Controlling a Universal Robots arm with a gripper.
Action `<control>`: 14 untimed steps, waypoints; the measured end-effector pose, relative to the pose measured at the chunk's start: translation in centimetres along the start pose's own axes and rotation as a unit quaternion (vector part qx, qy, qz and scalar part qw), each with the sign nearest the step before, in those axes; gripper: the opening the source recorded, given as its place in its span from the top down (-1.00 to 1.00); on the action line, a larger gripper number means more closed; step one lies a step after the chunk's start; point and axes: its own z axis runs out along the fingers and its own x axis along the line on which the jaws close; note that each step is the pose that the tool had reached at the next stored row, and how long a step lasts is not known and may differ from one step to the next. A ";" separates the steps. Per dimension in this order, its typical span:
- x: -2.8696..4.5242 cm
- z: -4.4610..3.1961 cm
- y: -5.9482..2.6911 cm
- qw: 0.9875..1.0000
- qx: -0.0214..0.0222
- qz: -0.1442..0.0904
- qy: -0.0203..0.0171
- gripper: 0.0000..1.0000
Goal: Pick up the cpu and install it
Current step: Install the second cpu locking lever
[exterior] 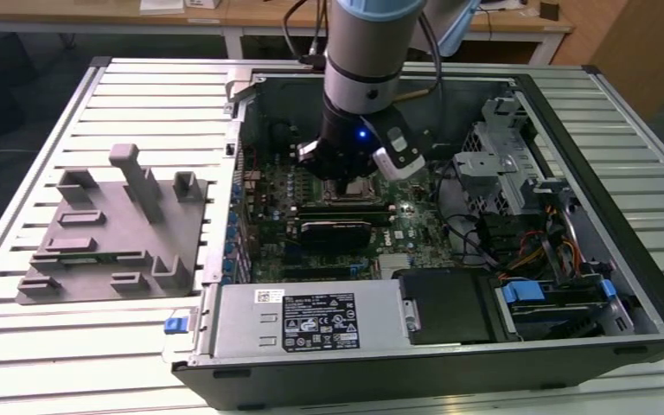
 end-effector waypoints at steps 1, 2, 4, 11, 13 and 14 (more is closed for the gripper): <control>0.09 0.12 0.00 1.000 0.000 0.000 0.000 0.79; 0.13 0.27 -0.01 1.000 -0.001 0.000 0.000 0.79; 0.13 0.48 -0.04 1.000 -0.006 0.000 -0.001 0.79; 0.49 1.16 -0.65 1.000 -0.014 -0.001 -0.002 0.79; 0.68 1.44 -0.71 1.000 -0.014 -0.001 -0.002 0.79; 0.77 1.61 -0.73 1.000 -0.015 -0.001 -0.002 0.79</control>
